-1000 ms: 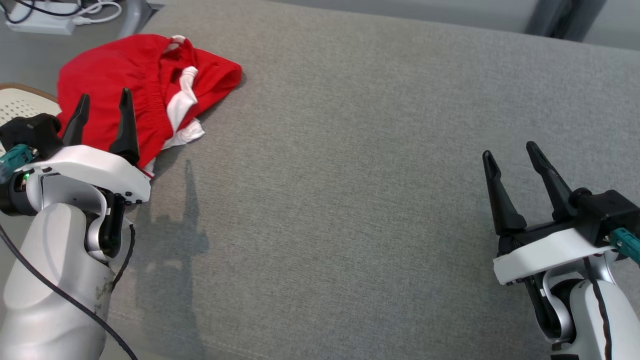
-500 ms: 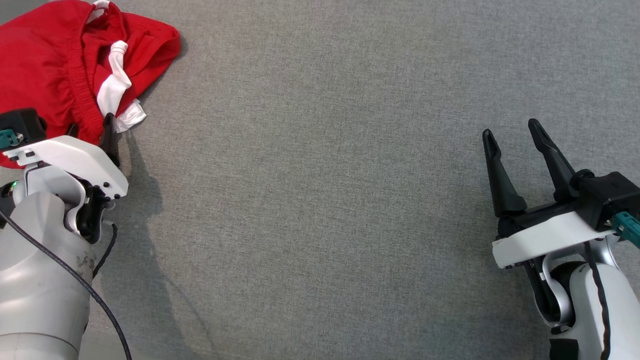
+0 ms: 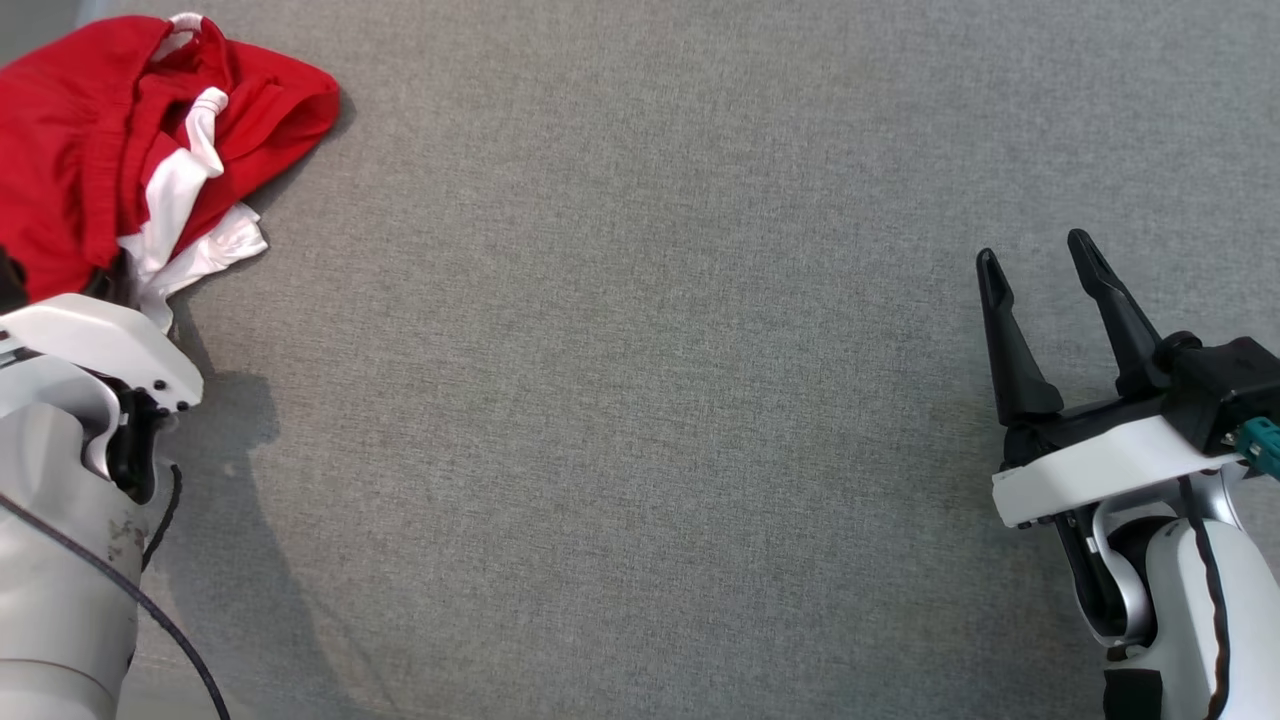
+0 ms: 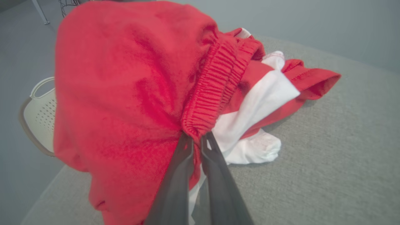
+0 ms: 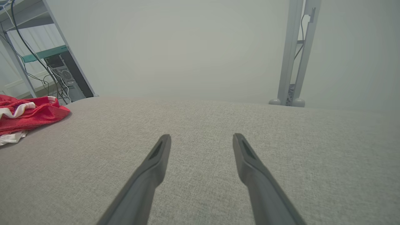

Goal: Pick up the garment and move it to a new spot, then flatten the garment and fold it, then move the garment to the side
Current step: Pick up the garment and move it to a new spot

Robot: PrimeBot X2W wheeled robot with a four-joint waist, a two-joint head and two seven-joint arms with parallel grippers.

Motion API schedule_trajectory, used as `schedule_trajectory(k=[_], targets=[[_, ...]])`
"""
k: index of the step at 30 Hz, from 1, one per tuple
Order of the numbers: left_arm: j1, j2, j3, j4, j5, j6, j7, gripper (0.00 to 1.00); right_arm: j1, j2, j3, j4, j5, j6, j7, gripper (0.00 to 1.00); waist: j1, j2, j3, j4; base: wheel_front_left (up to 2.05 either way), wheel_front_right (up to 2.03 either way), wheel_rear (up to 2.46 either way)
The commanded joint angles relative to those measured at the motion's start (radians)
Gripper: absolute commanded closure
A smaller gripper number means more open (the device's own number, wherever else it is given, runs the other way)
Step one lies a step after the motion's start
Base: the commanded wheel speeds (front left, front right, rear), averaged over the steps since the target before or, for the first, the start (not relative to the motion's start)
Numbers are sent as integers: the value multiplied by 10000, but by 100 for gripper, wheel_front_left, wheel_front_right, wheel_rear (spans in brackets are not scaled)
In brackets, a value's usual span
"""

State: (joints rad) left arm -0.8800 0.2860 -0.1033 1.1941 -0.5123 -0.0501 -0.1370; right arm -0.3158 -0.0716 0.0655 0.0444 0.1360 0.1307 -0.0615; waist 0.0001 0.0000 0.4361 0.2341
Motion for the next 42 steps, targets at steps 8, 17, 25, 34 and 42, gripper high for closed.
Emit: schedule_trajectory(k=[8, 17, 25, 34, 42], targets=[[123, 404, 467, -697, -404, -360, -1131, 100, 331, 48, -232, 231, 138, 1, -328, 0, -1, 0, -963, 73, 0, 0, 0], [1253, 683, 730, -3240, -46, -40, -1256, 100, 933, 142, -425, 448, 332, 1, -590, 0, -1, 0, -2248, 10, 0, 0, 0], [3898, 731, 780, -7794, 182, 841, -747, 100, 1675, 182, -506, 387, 458, 1, -660, 0, -1, 0, -3411, -367, 0, 0, 0], [7732, 519, 676, -14221, 541, 2622, 1003, 100, 2247, 189, -515, -47, 675, 1, -399, 0, -1, 0, -3918, -1062, 0, 0, 0], [7987, 373, -158, -15678, 706, 2599, 1628, 100, 2068, 189, -411, -395, 751, 1, -291, 0, -1, 0, -3691, -2116, 0, 0, 0]])
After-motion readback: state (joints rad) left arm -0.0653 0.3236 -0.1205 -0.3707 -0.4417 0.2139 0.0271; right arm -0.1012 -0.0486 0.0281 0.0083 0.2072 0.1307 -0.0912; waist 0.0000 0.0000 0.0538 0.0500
